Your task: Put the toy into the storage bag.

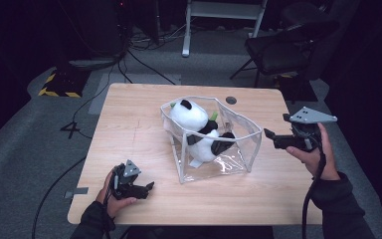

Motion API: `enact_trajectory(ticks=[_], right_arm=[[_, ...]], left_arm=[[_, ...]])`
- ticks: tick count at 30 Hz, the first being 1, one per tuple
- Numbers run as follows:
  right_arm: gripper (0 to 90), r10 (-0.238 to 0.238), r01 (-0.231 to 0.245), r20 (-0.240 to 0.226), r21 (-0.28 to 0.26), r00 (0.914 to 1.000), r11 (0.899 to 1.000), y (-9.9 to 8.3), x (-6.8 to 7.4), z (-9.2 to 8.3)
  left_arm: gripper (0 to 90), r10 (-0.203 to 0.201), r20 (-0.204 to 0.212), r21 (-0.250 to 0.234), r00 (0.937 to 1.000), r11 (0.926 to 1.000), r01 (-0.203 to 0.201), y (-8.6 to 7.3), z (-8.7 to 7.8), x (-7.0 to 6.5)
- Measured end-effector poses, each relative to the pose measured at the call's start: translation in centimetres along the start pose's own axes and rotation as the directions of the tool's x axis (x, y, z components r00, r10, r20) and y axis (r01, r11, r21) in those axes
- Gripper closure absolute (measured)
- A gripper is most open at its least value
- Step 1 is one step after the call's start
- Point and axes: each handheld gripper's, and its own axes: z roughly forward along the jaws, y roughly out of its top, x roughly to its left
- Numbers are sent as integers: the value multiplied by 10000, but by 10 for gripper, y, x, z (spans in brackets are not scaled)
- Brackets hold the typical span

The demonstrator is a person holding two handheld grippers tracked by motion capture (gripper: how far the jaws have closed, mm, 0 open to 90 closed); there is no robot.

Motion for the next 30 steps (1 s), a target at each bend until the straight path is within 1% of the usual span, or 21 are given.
enact_trajectory(ticks=[3, 5, 9, 15, 20, 25, 28, 30], right_arm=[[181, -95, 94, 29, 133, 10000, 9999, -5, 0, 1], [181, -78, 77, 17, 199, 10000, 9998, -8, 0, 2], [181, -225, 221, 129, 266, 9997, 9994, -15, 1, 4], [181, -250, 245, 100, 392, 9996, 9989, -26, 2, 9], [181, -279, 270, 142, 597, 9995, 9979, -39, 3, 15], [181, -188, 178, 110, 878, 9998, 9960, -52, 2, 23], [181, -289, 267, 194, 1046, 9994, 9942, -59, 3, 27], [181, -288, 267, 170, 1131, 9994, 9932, -64, 3, 31]], left_arm=[[131, -9, 3, 2, 10000, 10000, 9, 0, 0, 0], [131, -11, 4, 0, 10000, 10000, 11, 0, 0, 0], [131, -7, -10, 10, 10000, 10000, 7, 0, 0, 0], [131, -21, -7, 6, 10000, 10000, 21, 0, 0, 0], [131, -18, -3, 8, 10000, 10000, 18, 0, 0, 0], [131, -4, -8, 10, 10000, 10000, 4, 0, 0, 0], [131, 4, 1, 4, 10000, 10000, -4, 0, 0, 0], [131, 6, 0, 4, 10000, 10000, -6, 0, 0, 0]])
